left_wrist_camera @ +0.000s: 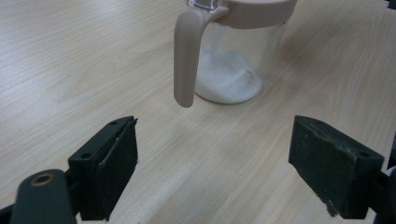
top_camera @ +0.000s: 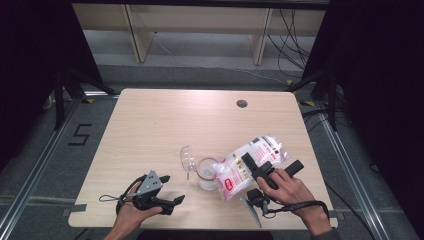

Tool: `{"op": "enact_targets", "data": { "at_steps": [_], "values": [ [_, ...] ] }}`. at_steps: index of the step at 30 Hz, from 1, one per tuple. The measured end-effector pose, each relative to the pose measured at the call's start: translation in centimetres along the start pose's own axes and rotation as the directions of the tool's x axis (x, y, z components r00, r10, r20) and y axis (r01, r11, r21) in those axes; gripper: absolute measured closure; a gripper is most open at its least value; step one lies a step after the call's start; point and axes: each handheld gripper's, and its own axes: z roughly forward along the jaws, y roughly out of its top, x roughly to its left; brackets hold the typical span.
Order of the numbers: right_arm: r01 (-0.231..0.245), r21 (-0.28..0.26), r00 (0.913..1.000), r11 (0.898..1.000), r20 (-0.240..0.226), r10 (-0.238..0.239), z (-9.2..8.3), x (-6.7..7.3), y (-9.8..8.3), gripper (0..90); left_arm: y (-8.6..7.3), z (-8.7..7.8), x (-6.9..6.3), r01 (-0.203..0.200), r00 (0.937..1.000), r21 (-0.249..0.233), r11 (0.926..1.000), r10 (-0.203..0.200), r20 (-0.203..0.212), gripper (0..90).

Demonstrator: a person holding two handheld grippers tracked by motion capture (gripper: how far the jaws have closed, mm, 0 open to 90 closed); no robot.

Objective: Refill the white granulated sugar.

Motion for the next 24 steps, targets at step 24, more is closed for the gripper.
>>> {"op": "enact_targets", "data": {
  "at_steps": [24],
  "values": [
    [0.003, -0.008, 1.0000, 1.000, 0.005, -0.003, -0.06, -0.05, -0.20, 64.5, 0.00, 0.06, 0.08, -0.001, 1.0000, 0.003, 1.0000, 0.001, 0.010, 15.2]
  ]
}}
